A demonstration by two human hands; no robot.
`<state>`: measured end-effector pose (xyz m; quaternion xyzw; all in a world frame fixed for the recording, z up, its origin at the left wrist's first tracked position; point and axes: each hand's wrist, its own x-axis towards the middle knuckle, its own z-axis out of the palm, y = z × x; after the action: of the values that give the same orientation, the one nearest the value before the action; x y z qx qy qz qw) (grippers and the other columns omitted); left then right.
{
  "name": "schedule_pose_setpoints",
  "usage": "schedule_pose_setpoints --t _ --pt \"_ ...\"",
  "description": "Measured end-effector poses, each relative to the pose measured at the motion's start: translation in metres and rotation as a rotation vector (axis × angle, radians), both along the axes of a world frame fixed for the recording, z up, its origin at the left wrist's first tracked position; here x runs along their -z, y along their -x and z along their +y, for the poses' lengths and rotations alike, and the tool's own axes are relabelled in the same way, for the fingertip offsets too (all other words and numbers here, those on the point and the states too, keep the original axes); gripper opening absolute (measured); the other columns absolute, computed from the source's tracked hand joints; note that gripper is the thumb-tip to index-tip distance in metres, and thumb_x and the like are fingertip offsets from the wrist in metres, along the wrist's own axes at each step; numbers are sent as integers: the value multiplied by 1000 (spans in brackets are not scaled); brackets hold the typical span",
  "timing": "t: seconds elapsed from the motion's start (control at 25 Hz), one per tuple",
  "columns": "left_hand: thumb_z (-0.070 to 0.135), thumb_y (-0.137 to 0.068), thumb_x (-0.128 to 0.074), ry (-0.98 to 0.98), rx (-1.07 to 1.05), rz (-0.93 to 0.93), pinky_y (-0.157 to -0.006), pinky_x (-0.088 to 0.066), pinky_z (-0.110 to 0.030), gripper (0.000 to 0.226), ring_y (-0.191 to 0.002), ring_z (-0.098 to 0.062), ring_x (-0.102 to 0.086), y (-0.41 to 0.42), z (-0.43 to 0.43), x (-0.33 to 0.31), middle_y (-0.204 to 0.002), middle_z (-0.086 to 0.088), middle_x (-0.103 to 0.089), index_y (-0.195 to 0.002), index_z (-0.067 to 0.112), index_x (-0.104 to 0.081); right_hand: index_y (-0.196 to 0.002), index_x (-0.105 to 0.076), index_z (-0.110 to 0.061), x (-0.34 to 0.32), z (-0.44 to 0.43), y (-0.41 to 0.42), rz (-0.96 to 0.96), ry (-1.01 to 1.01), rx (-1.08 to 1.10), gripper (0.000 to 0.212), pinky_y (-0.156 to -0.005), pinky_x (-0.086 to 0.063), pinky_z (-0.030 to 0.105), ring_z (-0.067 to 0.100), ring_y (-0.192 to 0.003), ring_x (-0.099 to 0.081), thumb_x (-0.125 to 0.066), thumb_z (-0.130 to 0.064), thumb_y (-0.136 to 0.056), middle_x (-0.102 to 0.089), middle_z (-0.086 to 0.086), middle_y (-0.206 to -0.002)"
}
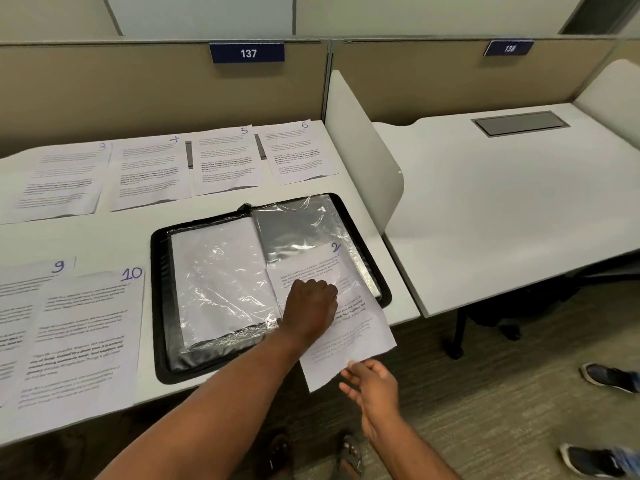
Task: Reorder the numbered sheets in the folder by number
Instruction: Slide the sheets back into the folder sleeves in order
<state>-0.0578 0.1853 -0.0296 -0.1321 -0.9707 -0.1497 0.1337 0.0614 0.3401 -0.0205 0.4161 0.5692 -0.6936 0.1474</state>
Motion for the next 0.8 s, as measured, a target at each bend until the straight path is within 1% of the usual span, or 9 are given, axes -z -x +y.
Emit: schedule_pose_setpoints --t 0.12,0.24,0.4,0.48,0.56,0.64,0.8 --pt "24 -87 -67 -24 11 -6 -67 -37 -35 7 -70 -22 -59 -3 1 3 -74 3 -64 -84 20 -71 -105 -70 -5 -3 -14 20 23 15 -12 11 -76 -63 40 26 -96 -75 -70 -6 -94 -76 13 -102" --pt "25 -86 -68 -43 6 -7 -67 -40 -35 6 -71 -23 -61 -2 -4 0 -75 3 -66 -84 20 -71 -105 -69 -7 -5 -15 27 37 -8 -4 10 -76 -63 38 25 -96 -74 -68 -5 -96 -76 13 -102" --pt "28 -89 -65 -62 3 -46 -72 -45 -36 12 -71 -22 -65 -3 -3 -4 -80 2 -71 -90 20 -73 -102 -68 -11 -6 -15 29 37 -46 56 11 -83 -63 41 25 -97 -73 -71 -5 -93 -74 13 -102" --pt "26 -88 -68 -94 -10 -54 -72 -48 -37 9 -70 -23 -66 -7 0 -5 -81 2 -71 -90 20 -74 -102 -68 -12 -8 -18 37 53 -38 87 13 -85 -63 42 26 -97 -73 -73 -4 -92 -73 14 -102" --pt "24 -86 -70 -123 -27 -55 -70 -50 -37 7 -68 -23 -65 -6 1 -7 -80 1 -72 -87 18 -74 -102 -68 -9 -8 -22 50 55 -21 114 14 -83 -63 40 28 -95 -74 -74 -2 -91 -73 16 -100" --pt "26 -85 -69 -122 -33 -65 -69 -51 -37 9 -70 -22 -67 -9 2 -8 -81 1 -73 -87 19 -75 -102 -69 -6 -7 -22 64 59 15 126 15 -80 -64 38 29 -92 -75 -74 0 -90 -74 18 -98" --pt "28 -85 -66 -112 -92 -83 -72 -51 -38 13 -72 -22 -67 -11 7 -13 -82 2 -73 -89 21 -76 -99 -72 0 -2 -26 91 76 57 28 7 -76 -64 38 29 -88 -76 -69 2 -92 -75 23 -96"
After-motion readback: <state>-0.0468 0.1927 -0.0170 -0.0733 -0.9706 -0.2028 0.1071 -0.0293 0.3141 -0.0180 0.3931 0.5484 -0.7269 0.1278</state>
